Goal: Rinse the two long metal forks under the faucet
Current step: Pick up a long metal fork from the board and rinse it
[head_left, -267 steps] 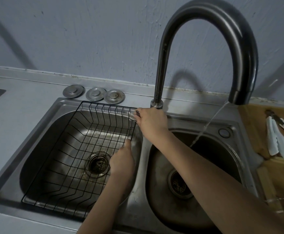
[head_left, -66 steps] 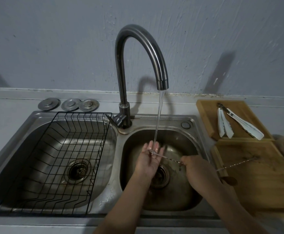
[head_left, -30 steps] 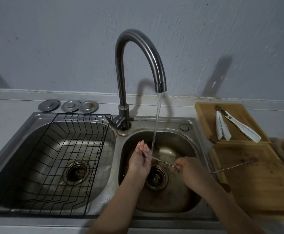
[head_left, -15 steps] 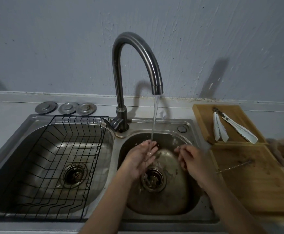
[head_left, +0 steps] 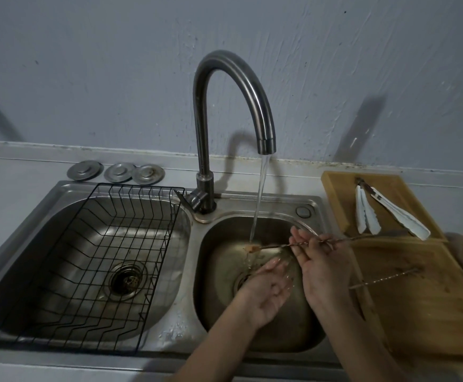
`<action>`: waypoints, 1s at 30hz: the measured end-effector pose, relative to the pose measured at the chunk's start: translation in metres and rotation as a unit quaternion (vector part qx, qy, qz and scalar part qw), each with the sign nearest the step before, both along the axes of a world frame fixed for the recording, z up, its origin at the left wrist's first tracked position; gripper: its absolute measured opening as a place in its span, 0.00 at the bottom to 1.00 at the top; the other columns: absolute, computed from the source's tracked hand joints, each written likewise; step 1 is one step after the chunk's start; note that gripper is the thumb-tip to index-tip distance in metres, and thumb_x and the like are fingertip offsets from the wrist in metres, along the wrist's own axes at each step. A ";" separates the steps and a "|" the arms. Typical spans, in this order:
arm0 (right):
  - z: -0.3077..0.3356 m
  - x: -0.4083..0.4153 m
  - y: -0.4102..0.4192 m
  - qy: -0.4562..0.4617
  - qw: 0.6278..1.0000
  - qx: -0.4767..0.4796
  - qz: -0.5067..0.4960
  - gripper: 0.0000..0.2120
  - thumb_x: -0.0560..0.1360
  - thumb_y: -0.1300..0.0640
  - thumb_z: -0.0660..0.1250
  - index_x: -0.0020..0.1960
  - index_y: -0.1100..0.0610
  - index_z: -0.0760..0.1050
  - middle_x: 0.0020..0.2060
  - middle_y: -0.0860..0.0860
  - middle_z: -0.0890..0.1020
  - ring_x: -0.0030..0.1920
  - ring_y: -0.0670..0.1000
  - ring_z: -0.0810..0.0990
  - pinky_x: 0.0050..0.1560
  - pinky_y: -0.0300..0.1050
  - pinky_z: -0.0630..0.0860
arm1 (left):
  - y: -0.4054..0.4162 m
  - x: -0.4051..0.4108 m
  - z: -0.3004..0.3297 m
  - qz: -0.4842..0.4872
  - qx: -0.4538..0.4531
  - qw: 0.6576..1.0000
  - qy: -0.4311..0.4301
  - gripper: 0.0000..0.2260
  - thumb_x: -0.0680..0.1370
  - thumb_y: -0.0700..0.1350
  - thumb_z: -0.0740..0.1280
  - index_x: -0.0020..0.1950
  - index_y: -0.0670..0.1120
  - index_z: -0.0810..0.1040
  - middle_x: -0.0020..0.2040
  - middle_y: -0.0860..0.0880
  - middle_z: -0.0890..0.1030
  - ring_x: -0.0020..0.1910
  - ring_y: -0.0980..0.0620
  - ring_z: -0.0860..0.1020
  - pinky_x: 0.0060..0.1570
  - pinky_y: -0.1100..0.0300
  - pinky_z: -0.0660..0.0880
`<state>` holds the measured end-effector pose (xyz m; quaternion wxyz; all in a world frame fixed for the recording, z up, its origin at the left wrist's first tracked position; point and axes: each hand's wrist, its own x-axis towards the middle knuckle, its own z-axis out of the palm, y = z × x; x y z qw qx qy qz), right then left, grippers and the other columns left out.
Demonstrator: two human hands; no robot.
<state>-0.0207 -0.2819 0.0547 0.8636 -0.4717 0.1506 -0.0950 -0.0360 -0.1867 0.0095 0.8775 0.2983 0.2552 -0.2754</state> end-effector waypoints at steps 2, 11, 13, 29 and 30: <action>-0.009 -0.003 0.001 0.019 0.999 -0.034 0.003 0.06 0.77 0.68 0.57 0.50 0.70 0.71 0.43 0.62 0.82 0.49 0.57 0.83 0.45 0.44 0.81 | -0.008 0.002 0.005 0.018 -0.056 0.998 -0.036 0.11 0.74 0.42 0.67 0.55 0.43 0.79 0.43 0.46 0.81 0.35 0.54 0.76 0.35 0.62 0.79; -0.012 -0.006 -0.009 0.072 0.993 -0.083 0.040 0.05 0.77 0.64 0.60 0.45 0.58 0.73 0.45 0.59 0.81 0.46 0.56 0.82 0.46 0.46 0.81 | 0.017 0.019 -0.003 0.187 -0.048 0.977 0.088 0.09 0.80 0.45 0.61 0.44 0.43 0.77 0.28 0.49 0.81 0.24 0.56 0.79 0.34 0.61 0.80; -0.013 -0.005 -0.011 0.078 0.989 -0.112 0.052 0.05 0.77 0.64 0.60 0.47 0.58 0.74 0.44 0.59 0.81 0.44 0.55 0.82 0.44 0.44 0.82 | 0.024 0.021 -0.010 0.214 -0.061 0.969 0.104 0.07 0.79 0.43 0.62 0.45 0.42 0.77 0.30 0.47 0.81 0.29 0.55 0.79 0.41 0.60 0.79; -0.030 -0.015 -0.033 0.007 0.979 -0.199 -0.047 0.06 0.77 0.63 0.60 0.45 0.55 0.73 0.43 0.58 0.80 0.42 0.51 0.83 0.44 0.44 0.82 | 0.006 0.033 -0.019 0.247 -0.131 0.947 0.159 0.05 0.78 0.34 0.61 0.48 0.35 0.76 0.39 0.42 0.81 0.35 0.50 0.81 0.24 0.60 0.79; -0.032 -0.015 -0.032 0.010 0.978 -0.203 -0.046 0.06 0.77 0.63 0.59 0.46 0.55 0.73 0.44 0.58 0.80 0.43 0.51 0.83 0.43 0.43 0.82 | 0.001 0.033 -0.018 0.237 -0.129 0.951 0.153 0.05 0.78 0.34 0.61 0.46 0.36 0.76 0.36 0.42 0.82 0.34 0.50 0.82 0.24 0.60 0.79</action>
